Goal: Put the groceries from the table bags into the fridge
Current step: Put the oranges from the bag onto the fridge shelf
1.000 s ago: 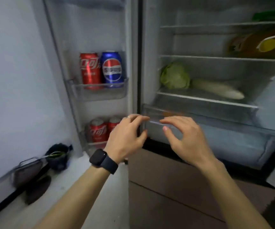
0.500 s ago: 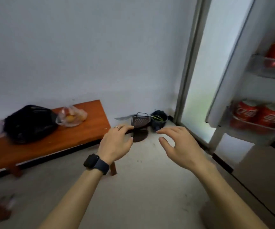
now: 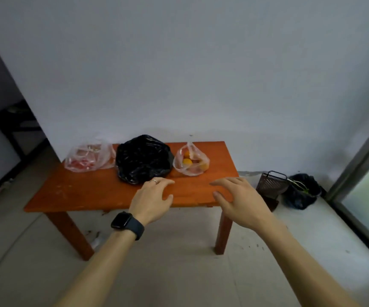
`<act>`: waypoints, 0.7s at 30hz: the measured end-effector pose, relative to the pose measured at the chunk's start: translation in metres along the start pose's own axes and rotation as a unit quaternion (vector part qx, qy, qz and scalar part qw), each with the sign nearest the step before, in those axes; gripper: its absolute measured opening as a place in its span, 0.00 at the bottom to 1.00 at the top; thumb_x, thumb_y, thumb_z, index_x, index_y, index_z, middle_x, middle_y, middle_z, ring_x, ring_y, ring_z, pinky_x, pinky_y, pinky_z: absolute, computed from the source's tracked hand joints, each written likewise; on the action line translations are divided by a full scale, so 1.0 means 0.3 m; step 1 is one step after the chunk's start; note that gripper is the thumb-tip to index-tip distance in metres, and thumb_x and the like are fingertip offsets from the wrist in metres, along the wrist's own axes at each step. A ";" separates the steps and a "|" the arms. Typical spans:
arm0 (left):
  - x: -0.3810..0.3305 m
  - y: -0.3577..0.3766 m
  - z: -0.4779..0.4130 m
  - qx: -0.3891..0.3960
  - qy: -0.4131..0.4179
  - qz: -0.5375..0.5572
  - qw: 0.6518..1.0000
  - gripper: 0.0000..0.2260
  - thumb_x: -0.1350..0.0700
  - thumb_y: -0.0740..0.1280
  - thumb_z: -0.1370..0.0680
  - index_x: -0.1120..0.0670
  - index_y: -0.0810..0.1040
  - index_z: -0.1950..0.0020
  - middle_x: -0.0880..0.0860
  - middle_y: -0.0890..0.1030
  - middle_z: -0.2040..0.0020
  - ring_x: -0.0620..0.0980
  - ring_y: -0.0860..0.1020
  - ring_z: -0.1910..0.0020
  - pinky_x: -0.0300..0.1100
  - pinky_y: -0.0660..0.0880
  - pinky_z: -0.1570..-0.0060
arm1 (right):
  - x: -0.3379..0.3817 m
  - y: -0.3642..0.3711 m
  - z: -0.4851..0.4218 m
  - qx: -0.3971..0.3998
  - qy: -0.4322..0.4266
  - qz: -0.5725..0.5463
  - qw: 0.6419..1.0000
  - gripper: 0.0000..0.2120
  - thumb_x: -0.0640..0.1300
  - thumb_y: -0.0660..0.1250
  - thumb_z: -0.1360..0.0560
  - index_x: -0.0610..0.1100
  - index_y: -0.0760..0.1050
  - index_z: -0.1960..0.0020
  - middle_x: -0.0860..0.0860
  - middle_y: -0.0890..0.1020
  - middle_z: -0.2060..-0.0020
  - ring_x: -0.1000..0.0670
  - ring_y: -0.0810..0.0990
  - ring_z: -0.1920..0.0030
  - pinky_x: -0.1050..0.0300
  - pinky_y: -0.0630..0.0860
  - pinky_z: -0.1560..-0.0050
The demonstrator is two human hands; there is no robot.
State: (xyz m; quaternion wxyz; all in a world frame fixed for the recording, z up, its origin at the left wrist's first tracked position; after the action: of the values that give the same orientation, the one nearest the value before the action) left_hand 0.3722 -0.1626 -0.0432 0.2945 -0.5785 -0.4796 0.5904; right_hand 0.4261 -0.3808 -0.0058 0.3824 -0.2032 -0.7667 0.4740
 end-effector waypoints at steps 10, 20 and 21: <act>0.303 0.008 -0.390 0.023 0.000 0.003 1.000 0.19 0.47 0.63 0.20 0.43 0.71 0.29 0.45 0.70 0.29 0.48 0.70 0.32 0.47 0.73 0.37 | -0.053 0.363 -0.415 0.066 0.048 -0.015 0.997 0.20 0.58 0.61 0.20 0.56 0.70 0.30 0.56 0.77 0.36 0.52 0.72 0.35 0.59 0.70 0.41; 0.369 0.280 -0.919 0.086 0.020 -0.001 0.996 0.18 0.49 0.62 0.19 0.44 0.71 0.29 0.46 0.69 0.29 0.49 0.72 0.34 0.47 0.78 0.44 | -0.357 0.619 -0.862 0.105 0.064 -0.052 0.991 0.19 0.57 0.62 0.20 0.56 0.70 0.30 0.58 0.77 0.36 0.55 0.76 0.37 0.60 0.74 0.42; 0.372 0.312 -0.975 0.098 0.023 -0.008 0.995 0.17 0.50 0.61 0.19 0.44 0.71 0.29 0.46 0.70 0.29 0.49 0.72 0.35 0.47 0.78 0.46 | -0.391 0.640 -0.912 0.108 0.071 -0.056 0.990 0.18 0.56 0.62 0.20 0.56 0.71 0.31 0.58 0.77 0.36 0.56 0.76 0.38 0.62 0.74 0.43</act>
State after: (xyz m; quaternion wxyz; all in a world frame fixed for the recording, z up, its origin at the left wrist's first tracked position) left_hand 0.6563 -0.0301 -0.1351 0.3655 -0.5566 -0.4174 0.6183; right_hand 0.7028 -0.2134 -0.1508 0.4816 -0.1500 -0.6920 0.5164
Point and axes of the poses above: each hand's wrist, its own z-axis away from the middle knuckle, its own y-axis out of the palm, x = y × z, the point moved 10 cm from there along -z, towards the middle knuckle
